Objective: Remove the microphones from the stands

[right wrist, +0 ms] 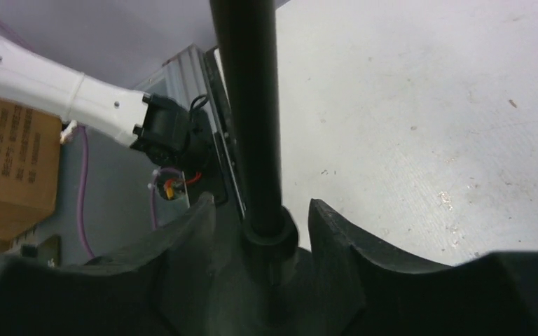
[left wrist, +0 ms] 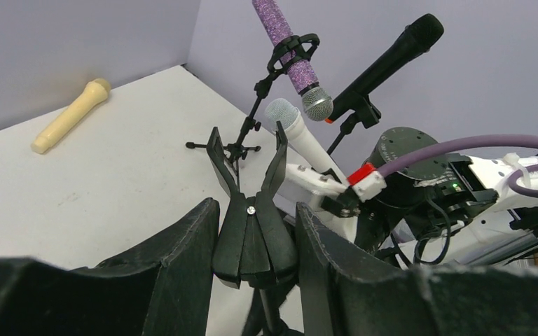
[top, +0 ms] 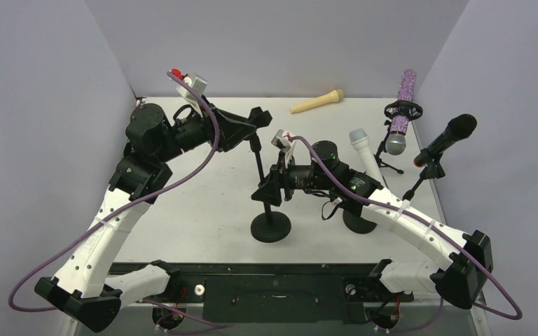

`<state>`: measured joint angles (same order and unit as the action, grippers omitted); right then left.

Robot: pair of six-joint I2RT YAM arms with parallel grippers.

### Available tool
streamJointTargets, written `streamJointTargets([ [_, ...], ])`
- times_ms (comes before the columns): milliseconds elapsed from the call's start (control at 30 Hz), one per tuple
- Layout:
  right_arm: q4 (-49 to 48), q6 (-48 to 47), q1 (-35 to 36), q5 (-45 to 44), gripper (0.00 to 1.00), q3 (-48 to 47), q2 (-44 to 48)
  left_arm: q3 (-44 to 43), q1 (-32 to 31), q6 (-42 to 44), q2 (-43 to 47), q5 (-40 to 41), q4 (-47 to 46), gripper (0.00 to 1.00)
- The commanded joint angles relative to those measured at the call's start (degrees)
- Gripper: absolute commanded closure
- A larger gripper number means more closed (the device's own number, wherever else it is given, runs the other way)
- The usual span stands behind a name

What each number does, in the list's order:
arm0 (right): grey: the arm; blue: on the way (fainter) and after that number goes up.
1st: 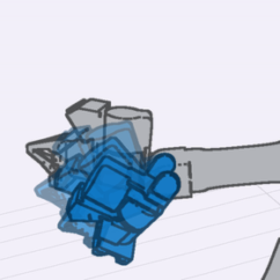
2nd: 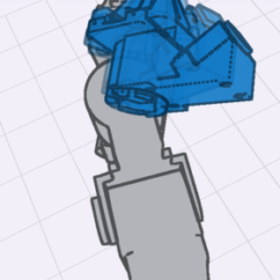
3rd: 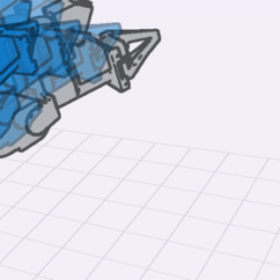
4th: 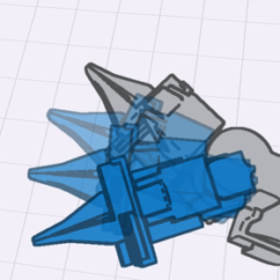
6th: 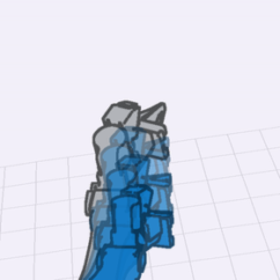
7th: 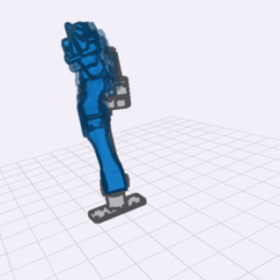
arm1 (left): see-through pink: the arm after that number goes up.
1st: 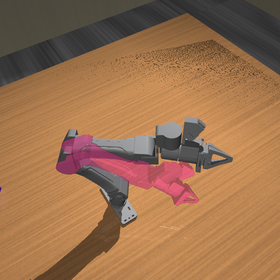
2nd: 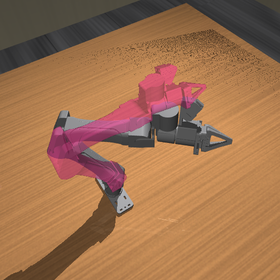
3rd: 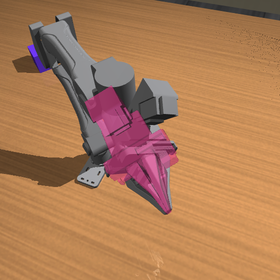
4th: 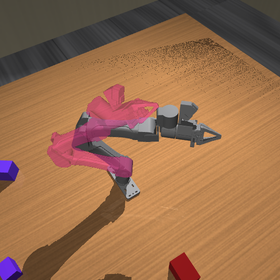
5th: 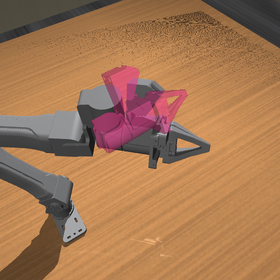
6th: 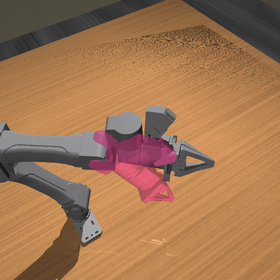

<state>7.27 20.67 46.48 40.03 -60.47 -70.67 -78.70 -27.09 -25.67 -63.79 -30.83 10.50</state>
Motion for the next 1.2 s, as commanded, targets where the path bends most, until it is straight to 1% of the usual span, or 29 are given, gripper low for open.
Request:
streamJointTargets([
  [0,-0.09,-1.18,1.18,-12.08,0.36,-4.68,4.14,-1.19,0.90,-0.86,0.44,6.48,-0.67,1.00],
  [33,0.58,-1.34,1.70,-18.23,0.33,-4.93,4.36,-1.92,0.83,-1.09,0.20,7.58,0.04,1.00],
  [67,1.40,-1.44,3.05,-21.40,0.30,-4.97,4.51,-2.22,0.82,-1.78,0.09,9.48,1.21,1.00],
  [100,1.85,-1.56,3.82,-27.40,0.26,-5.18,4.87,-2.66,0.82,-2.12,-0.04,10.44,1.68,1.00],
  [133,2.42,-1.94,5.62,-30.11,0.24,-5.23,4.99,-2.90,0.81,-2.74,-0.12,11.98,2.50,1.00],
  [167,2.72,-2.07,6.47,-34.96,0.24,-5.57,4.86,-3.18,0.79,-3.04,-0.28,12.88,2.85,1.00],
  [200,3.69,-2.46,8.18,-37.10,0.24,-5.91,4.72,-3.29,0.81,-3.70,-0.28,14.45,3.34,1.00],
  [233,4.19,-2.60,8.84,-41.41,0.24,-6.69,4.07,-3.43,0.77,-4.04,-0.39,15.08,3.54,1.00],
  [300,5.71,-2.58,10.17,-46.12,0.23,-7.86,2.42,-3.66,0.75,-5.01,-0.79,16.40,3.65,1.00],
  [467,6.97,-2.56,11.55,-54.18,0.24,-9.25,-2.10,-4.36,0.72,-6.56,-1.83,17.22,3.56,1.00],
  [600,7.34,-3.95,12.11,-55.52,0.26,-11.20,-5.70,-4.87,0.72,-7.04,-2.33,17.30,3.49,1.00],
  [767,7.82,-4.92,12.67,-54.07,0.29,-13.25,-8.85,-5.38,0.72,-7.31,-2.68,17.34,3.67,1.00],
  [833,8.07,-4.87,12.93,-53.66,0.33,-14.11,-10.13,-5.49,0.72,-7.37,-2.76,17.30,3.60,1.00],
  [900,8.04,-4.68,13.13,-53.78,0.38,-14.71,-11.18,-5.50,0.72,-7.42,-2.84,17.13,3.64,1.00],
  [967,7.95,-4.45,13.15,-54.08,0.52,-15.36,-11.86,-5.50,0.72,-7.57,-2.91,16.90,3.57,1.00],
  [1000,8.08,-4.38,13.17,-54.09,0.56,-15.59,-12.27,-5.50,0.72,-7.56,-2.92,16.92,3.52,1.00],
  [1033,8.46,-4.33,13.17,-54.18,0.63,-16.09,-12.46,-5.55,0.72,-7.55,-2.92,16.94,3.55,1.00],
  [1100,8.91,-4.39,13.18,-54.12,0.64,-16.50,-13.18,-5.70,0.72,-7.55,-2.97,17.02,3.65,1.00],
  [1133,9.04,-4.40,13.20,-54.10,0.61,-16.56,-13.26,-5.86,0.72,-7.55,-3.02,16.98,3.74,1.00],
  [1167,9.20,-4.51,13.15,-54.07,0.55,-16.60,-13.50,-6.08,0.72,-7.49,-3.01,17.02,3.87,1.00],
])
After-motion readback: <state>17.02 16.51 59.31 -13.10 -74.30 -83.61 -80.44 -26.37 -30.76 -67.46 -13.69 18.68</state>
